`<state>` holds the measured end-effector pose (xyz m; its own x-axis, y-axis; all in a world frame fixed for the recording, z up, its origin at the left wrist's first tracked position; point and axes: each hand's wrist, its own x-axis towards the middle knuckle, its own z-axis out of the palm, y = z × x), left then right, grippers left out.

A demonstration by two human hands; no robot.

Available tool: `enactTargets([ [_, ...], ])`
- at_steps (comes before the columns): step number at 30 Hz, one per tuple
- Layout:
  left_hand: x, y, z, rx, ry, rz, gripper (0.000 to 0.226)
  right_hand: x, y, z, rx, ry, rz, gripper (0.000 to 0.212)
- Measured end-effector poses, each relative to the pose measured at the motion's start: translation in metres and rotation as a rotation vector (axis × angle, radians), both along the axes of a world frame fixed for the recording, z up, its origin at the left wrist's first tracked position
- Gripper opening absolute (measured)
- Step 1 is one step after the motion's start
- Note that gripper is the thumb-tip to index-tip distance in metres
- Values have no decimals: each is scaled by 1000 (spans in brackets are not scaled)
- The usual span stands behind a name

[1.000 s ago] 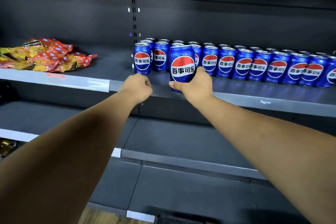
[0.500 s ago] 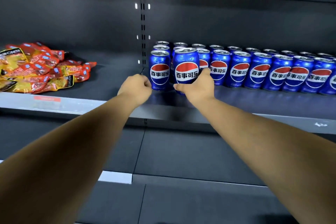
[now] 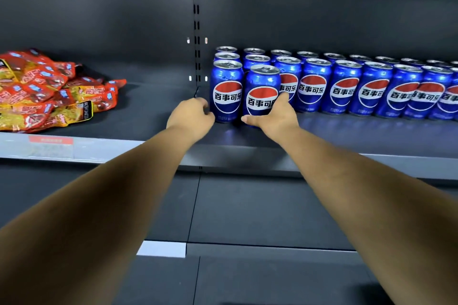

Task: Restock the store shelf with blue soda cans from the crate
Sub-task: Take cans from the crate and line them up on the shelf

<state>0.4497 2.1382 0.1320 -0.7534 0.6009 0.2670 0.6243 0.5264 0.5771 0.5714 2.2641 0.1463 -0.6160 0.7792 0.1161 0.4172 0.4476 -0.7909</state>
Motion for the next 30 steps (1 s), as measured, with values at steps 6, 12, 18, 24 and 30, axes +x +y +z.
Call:
enactTargets([
  [6, -5, 8, -4, -33, -37, -27, 29, -7, 0, 1, 133, -206, -63, 85],
  [12, -6, 8, -6, -71, 10, -32, 27, -11, -1, -2, 178, -268, -108, 81],
  [18, -7, 11, -6, -115, 73, -41, 37, -11, 2, -10, 127, -244, -91, 78],
  [24, -5, 11, -8, -127, 112, -24, 41, -13, -2, -12, 190, -349, -96, 82],
  [30, -3, 12, -9, -169, 187, -13, 43, -14, -1, -14, 182, -377, -97, 89],
])
